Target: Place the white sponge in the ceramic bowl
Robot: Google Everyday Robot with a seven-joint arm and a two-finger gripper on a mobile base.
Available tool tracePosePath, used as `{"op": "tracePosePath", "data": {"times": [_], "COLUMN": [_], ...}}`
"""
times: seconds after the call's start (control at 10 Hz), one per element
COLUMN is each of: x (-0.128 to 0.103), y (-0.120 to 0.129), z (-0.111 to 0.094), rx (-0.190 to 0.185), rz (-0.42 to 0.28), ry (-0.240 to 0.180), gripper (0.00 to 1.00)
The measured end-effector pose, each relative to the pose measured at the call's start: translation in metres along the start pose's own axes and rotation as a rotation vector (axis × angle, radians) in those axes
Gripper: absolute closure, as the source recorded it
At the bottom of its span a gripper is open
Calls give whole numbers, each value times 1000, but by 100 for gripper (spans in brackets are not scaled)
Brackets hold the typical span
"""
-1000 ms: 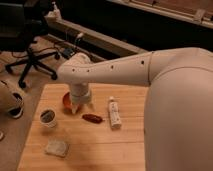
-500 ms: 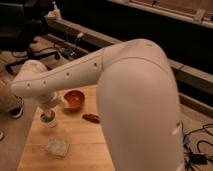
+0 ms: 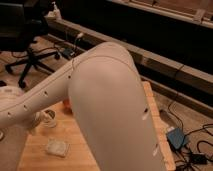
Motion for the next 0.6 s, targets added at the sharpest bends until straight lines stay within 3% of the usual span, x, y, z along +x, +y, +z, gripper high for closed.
{"op": "tracePosePath", "data": {"times": [0.2, 0.6], "x": [18, 34], "y": [5, 10], "z": [17, 49], "rx": [7, 60], "rz": [-44, -153], "ry": [77, 222], "gripper": [35, 35]}}
